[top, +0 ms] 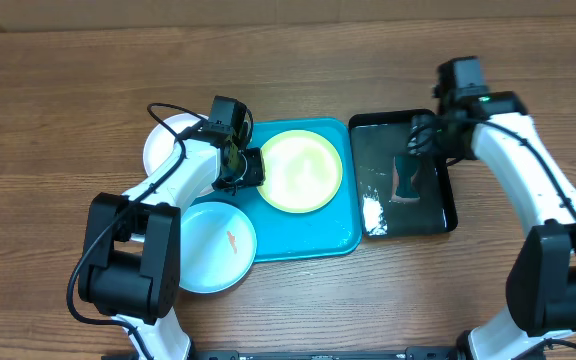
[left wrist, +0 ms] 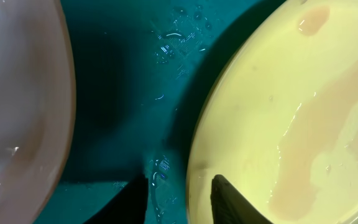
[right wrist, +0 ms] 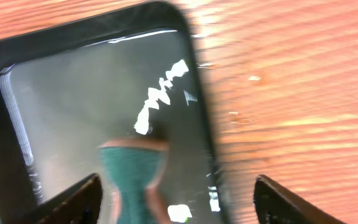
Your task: Clean dirty plates on tray and stack at the side
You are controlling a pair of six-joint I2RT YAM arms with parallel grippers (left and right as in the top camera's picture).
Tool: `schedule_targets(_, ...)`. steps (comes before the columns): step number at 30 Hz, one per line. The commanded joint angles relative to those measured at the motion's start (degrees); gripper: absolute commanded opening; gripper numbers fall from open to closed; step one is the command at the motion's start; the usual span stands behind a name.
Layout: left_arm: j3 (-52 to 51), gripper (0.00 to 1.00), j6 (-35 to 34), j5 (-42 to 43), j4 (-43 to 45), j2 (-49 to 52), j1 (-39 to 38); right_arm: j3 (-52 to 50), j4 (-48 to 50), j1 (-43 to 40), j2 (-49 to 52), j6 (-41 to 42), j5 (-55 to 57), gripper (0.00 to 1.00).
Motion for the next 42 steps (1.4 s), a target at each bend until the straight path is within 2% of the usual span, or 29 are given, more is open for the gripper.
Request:
schedule_targets(1, -0.39, 0.3, 0.07, -0.5, 0.24, 1.92, -0.02, 0.63, -0.59, -4.57, -0.57, 2.75, -0.07, 0.91)
schedule_targets(2, -0.37, 0.29, 0.07, -0.46, 0.24, 2.03, -0.02, 0.63, -0.87, -5.64, -0.57, 2.91, -0.22, 1.0)
schedule_targets(9, -0.37, 0.23, 0.07, -0.35, 0.48, 2.14, -0.02, 0.63, -1.53, -8.92, -0.57, 2.86, -0.26, 1.0)
schedule_targets(14, -0.37, 0.04, 0.07, -0.33, 0.57, 2.14, -0.02, 0.63, -1.53, -8.92, -0.57, 2.86, -0.26, 1.0)
schedule_targets(26, 4.04, 0.04, 0.96, 0.37, -3.61, 1.51, 0.76, 0.63, -1.53, -8.92, -0.57, 2.86, -0.28, 1.0)
schedule_targets(42, 24.04, 0.04, 7.15, -1.01, -15.43, 1.42, 0.85, 0.63, -1.51, -8.92, -0.57, 2.86, -0.26, 1.0)
